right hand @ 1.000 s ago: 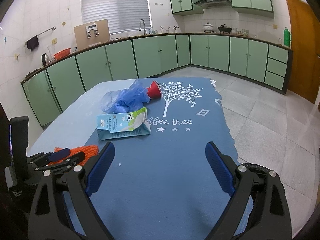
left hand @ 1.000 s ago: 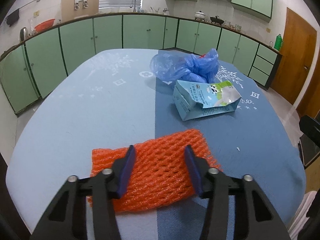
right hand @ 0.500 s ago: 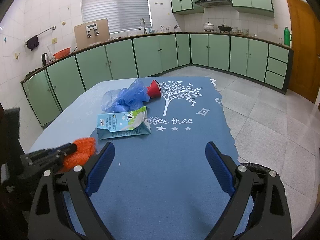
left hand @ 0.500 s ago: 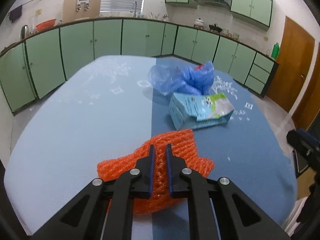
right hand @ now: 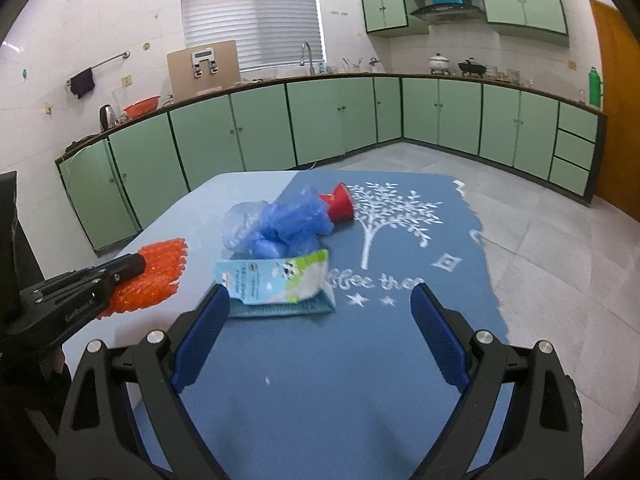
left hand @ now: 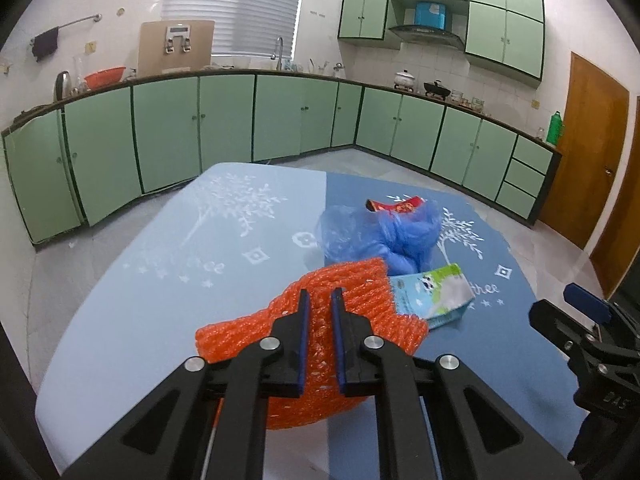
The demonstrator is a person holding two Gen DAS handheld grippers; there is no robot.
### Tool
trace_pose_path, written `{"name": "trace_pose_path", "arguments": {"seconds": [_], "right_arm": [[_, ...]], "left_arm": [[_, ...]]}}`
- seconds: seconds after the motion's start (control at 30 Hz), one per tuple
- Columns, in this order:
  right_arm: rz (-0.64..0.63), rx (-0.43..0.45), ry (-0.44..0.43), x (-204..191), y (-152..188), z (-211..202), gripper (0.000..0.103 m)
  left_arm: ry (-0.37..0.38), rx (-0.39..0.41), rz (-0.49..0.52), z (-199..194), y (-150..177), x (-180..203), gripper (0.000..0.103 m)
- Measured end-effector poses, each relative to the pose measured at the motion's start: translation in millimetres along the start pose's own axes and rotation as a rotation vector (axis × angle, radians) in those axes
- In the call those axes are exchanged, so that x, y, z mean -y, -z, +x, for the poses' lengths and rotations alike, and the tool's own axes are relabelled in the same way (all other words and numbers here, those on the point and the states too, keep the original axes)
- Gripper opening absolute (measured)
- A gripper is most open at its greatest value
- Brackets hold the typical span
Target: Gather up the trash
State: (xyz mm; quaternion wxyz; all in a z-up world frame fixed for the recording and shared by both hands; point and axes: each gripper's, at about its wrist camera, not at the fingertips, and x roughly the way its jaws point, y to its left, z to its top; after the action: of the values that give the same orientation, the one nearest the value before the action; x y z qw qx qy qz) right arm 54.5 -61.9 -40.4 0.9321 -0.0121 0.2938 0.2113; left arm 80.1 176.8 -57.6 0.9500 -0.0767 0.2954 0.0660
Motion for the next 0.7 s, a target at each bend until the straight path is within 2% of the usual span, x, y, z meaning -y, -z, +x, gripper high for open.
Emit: {"name": "trace_pose_path", "arguments": {"seconds": [0.5,0.7], "right_arm": [[-0.006,-0.112,-0.067,-33.3,-4.2,61.3,0.089],[-0.057,-0.113,-0.066,-52.4,-9.5,70.1,0.089]], "left_arm": [[-0.064,-0.028,-0.031,29.2,-7.7,-40.4,0.01],[-0.065,-0.037,-0.032,37.6,-9.0,-46.9,0.01]]}}
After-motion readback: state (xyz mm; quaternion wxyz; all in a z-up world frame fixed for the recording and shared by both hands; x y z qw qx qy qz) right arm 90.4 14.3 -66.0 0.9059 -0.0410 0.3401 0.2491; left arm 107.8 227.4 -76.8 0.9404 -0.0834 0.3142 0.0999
